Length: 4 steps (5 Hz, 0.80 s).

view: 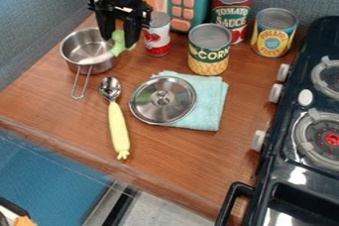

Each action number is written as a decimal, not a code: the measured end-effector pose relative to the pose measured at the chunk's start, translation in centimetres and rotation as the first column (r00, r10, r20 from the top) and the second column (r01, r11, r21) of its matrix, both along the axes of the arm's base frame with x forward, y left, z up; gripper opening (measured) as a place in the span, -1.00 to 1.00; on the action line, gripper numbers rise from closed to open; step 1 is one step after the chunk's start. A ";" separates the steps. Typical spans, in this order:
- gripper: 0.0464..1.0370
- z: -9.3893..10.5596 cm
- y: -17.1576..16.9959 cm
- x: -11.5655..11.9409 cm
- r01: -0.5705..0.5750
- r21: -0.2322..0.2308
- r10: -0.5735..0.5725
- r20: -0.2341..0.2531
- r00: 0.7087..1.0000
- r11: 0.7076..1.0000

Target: Took the broccoli from the pot and put it on the counter

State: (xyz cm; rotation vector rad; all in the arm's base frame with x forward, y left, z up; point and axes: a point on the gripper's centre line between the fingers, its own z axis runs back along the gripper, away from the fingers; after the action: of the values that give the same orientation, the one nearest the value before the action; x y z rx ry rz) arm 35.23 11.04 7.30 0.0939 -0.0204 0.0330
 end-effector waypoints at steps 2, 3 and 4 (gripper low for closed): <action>0.14 -0.9 0.5 0.4 -0.008 0.019 0.008 0.001 1.000 1.000; 0.14 -1.8 -0.1 -0.1 0.000 0.013 0.000 -0.014 1.000 1.000; 0.14 -2.4 -1.2 -0.3 0.018 0.008 -0.018 -0.023 1.000 1.000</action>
State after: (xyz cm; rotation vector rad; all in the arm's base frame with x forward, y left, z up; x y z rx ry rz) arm 34.95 9.82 4.93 0.1027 0.0016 0.0140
